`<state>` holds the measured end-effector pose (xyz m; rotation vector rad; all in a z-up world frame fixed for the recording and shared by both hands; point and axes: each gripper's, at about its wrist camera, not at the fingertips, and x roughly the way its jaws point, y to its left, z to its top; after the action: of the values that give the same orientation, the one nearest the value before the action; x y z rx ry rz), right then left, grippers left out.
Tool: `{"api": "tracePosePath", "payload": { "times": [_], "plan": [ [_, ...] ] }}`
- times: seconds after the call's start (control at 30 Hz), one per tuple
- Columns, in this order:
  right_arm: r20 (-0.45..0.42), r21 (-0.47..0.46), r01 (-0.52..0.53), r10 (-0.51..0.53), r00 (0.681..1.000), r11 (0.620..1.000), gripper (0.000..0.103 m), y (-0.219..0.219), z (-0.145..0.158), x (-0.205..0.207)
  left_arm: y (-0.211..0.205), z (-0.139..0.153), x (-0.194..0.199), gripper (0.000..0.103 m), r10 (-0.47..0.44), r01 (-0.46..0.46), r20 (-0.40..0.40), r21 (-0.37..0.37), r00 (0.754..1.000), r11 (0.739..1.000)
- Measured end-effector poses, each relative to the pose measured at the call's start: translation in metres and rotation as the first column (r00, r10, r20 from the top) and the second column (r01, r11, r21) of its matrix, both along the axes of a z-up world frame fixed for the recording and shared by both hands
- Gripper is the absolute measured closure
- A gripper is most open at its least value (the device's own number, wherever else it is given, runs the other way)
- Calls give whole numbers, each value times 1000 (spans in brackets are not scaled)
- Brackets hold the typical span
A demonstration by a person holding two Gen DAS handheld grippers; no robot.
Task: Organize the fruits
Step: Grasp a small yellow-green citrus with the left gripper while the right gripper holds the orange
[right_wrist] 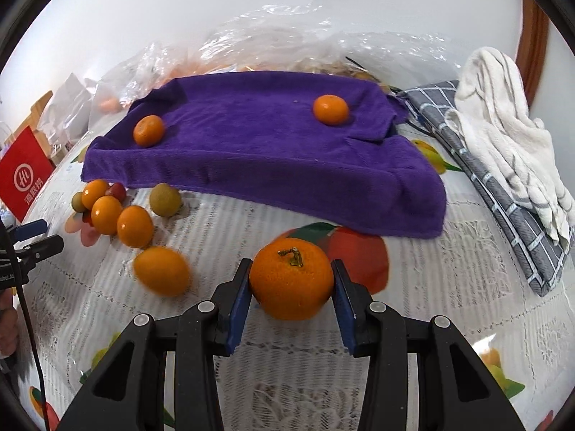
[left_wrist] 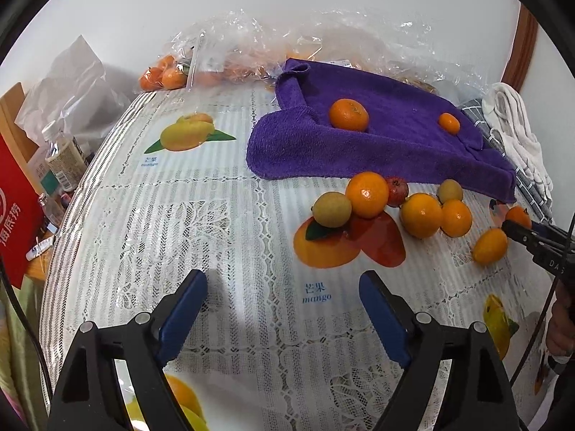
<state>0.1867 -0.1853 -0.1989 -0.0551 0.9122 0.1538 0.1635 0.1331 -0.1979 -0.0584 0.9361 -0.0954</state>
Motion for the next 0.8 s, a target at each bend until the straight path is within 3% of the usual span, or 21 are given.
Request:
{"api": "tracePosePath", "payload": {
  "times": [0.47,0.8],
  "plan": [
    [-3,12,2,-2,1000,1000,61,-2,-4,0,-1,2,-1,20,-2,2,-8,-68,1000,998],
    [11,-9,6,-6,1000,1000,61,-5,-3,-10,-4,7,-1,35,-2,-3,-32,-153,999,988]
  ]
}}
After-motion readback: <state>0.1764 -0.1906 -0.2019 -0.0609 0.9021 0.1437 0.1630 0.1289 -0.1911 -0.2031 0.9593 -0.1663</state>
